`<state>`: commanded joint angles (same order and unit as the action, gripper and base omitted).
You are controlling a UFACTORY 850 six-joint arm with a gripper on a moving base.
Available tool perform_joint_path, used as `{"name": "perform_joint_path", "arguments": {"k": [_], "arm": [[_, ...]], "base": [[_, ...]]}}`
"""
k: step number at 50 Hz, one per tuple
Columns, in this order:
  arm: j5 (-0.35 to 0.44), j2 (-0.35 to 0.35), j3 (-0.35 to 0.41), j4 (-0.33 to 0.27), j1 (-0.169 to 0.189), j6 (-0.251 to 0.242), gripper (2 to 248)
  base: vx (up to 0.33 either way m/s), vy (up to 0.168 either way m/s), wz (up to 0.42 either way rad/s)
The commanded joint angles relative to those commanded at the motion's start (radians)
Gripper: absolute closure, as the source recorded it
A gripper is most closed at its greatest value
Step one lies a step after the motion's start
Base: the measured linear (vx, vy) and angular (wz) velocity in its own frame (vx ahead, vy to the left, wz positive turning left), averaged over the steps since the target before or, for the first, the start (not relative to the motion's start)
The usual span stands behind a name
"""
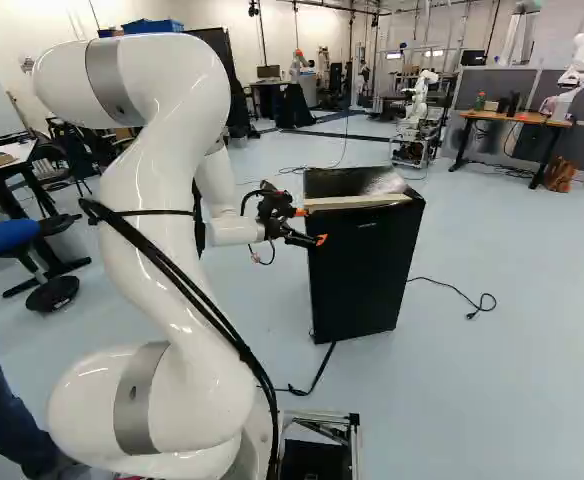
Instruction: Grab a drink from the fridge
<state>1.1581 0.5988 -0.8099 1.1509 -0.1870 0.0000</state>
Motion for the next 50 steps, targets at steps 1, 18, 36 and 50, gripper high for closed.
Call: {"name": "perform_joint_path", "arguments": {"k": [1,18,36,50], "arm": [[-0.003,-0.001,0.001,0.005,0.003,0.000,3],[-0.070,-0.021,0.034,0.140,0.055,0.000,3],[-0.155,-0.040,0.067,0.323,0.116,0.000,3],[-0.168,-0.051,0.088,0.351,0.168,0.000,3]], "base": [[0.000,0.000,0.000],[-0.001,0.004,0.009],[0.010,0.060,0.081],[0.002,0.034,0.008]]}}
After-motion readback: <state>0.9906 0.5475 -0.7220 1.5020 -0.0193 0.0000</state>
